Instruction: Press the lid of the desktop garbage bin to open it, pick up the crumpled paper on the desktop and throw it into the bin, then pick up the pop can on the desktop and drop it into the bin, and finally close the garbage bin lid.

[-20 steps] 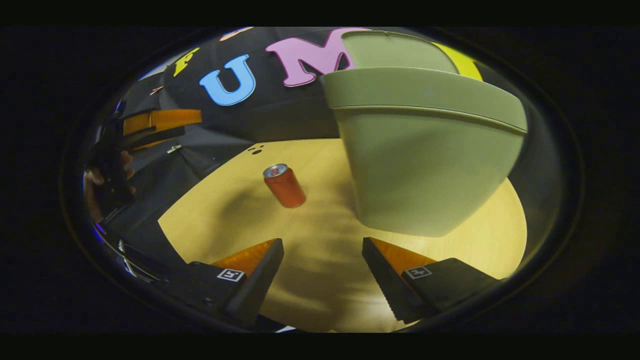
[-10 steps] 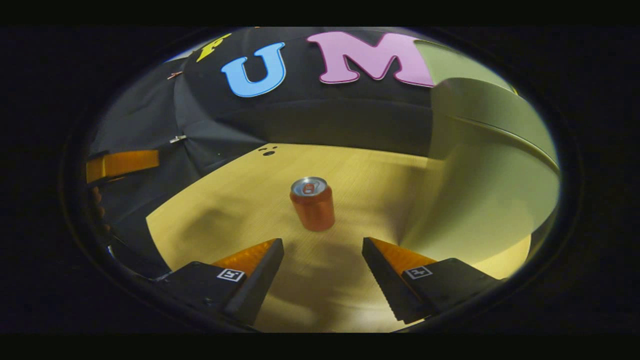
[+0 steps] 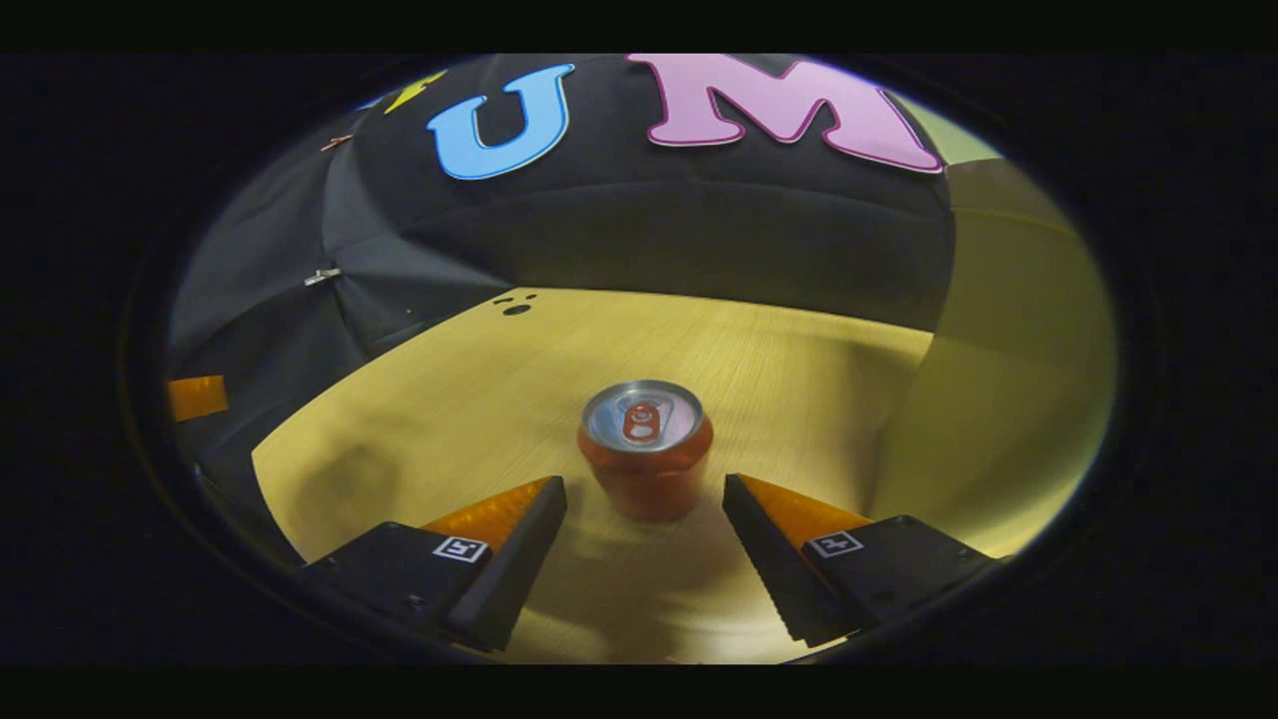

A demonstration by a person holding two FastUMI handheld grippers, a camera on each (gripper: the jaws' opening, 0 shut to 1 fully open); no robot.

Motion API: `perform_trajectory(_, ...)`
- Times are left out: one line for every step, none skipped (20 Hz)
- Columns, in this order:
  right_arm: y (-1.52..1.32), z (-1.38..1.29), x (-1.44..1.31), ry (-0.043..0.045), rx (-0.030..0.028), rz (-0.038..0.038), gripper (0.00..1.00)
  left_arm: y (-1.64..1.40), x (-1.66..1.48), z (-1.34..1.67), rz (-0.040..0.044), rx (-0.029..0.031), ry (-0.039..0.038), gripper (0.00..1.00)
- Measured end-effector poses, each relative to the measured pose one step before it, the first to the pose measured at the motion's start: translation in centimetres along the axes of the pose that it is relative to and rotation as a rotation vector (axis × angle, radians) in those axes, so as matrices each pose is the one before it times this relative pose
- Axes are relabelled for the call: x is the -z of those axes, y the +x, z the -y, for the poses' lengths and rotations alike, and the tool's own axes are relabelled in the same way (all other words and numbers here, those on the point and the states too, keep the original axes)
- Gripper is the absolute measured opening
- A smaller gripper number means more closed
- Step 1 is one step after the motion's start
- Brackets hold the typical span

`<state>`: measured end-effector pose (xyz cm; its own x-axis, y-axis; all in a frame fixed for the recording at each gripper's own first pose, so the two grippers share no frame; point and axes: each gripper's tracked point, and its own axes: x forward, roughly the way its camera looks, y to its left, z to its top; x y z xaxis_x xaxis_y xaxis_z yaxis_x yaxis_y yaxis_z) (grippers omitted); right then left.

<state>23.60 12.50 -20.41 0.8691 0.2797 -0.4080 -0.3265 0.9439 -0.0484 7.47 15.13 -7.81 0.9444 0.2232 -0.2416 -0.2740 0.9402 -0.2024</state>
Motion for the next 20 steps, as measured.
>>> perform_trajectory(0.564,0.052,-0.039,0.0026,0.00747,0.00103,0.99,0.169,0.061,-0.26,-0.00199,-0.00287,0.00361,0.96)
perform_trajectory(0.492,0.03,0.054,0.00214,0.00564,-0.0002,0.99,0.111,-0.027,-0.187,-0.00217,-0.00288,0.00376,0.96)
perform_trajectory(0.592,0.033,-0.088,0.00111,0.00507,-0.00196,0.99,0.146,0.169,-0.115,-0.00428,-0.00193,0.00461,0.96)
perform_trajectory(0.579,0.111,-0.152,-0.00074,0.0082,0.00087,1.0,0.098,0.047,-0.115,-0.0041,-0.0032,0.0041,0.96)
perform_trajectory(0.359,0.21,-0.143,0.00036,0.00891,0.00286,0.99,-0.274,0.103,0.2,-0.00474,-0.00155,0.00211,0.96)
perform_trajectory(0.391,0.1,-0.206,0.00183,0.00834,0.00356,0.99,0.073,0.119,0.036,-0.00664,-0.00047,-0.00049,0.96)
perform_trajectory(0.342,0.048,-0.194,0.00309,0.00391,0.00108,0.99,0.095,0.185,-0.014,-0.0061,0.00021,-0.00187,0.96)
perform_trajectory(0.089,0.084,0.23,0.0007,0.00335,-0.00049,1.0,0.045,0.143,0.036,-0.00607,0.00016,-0.00179,0.96)
perform_trajectory(0.135,0.062,0.102,-0.00027,0.00388,-0.00144,1.0,-0.036,0.173,-0.008,-0.00384,-0.00387,0.00082,0.96)
perform_trajectory(0.244,-0.163,-0.039,0.00169,-0.00174,-0.00386,0.99,-0.096,0.063,-0.006,-0.00141,-0.00433,0.00268,0.96)
perform_trajectory(0.222,-0.135,-0.131,-0.00105,-0.00327,-0.00092,0.99,-0.079,0.101,0.13,0.00003,0.0007,0.00261,0.96)
perform_trajectory(0.142,-0.054,-0.057,-0.00693,0.00031,0.0009,0.93,-0.095,-0.049,0.26,0.00156,0.00386,0.00217,0.96)
perform_trajectory(-0.023,0.008,0.082,-0.00923,0.0038,0.00132,0.96,-0.124,0.12,0.087,-0.00108,0.00302,0.00262,0.96)
perform_trajectory(-0.18,-0.001,-0.082,-0.00821,0.0043,0.00245,0.9,-0.138,0.055,0.111,-0.00126,0.00316,0.00301,0.96)
perform_trajectory(0.059,-0.073,0.108,-0.00777,0.00078,-0.00326,0.84,-0.064,0.029,0.034,0.00074,0.00209,0.00405,0.99)
perform_trajectory(-0.135,-0.046,0.043,-0.00687,0.00236,-0.00444,0.84,-0.193,-0.029,0.074,0.0021,0.00291,0.00533,0.96)
perform_trajectory(-0.34,-0.026,-0.164,-0.00586,0.00055,0.00131,0.84,-0.17,0.032,-0.062,0.00278,0.00265,0.00619,0.96)
perform_trajectory(-0.381,-0.049,-0.428,-0.00643,0.00136,0.0082,0.84,-0.265,-0.013,-0.001,0.00386,0.00501,0.00386,0.96)
perform_trajectory(-0.492,-0.017,-0.425,-0.00889,0.00199,0.00945,0.84,-0.101,0.142,0.012,-0.00069,0.00805,0.00019,0.96)
perform_trajectory(-0.454,-0.108,-0.548,-0.00841,-0.00076,0.00688,0.84,-0.162,0.227,0.046,-0.00304,0.00689,-0.00029,0.96)
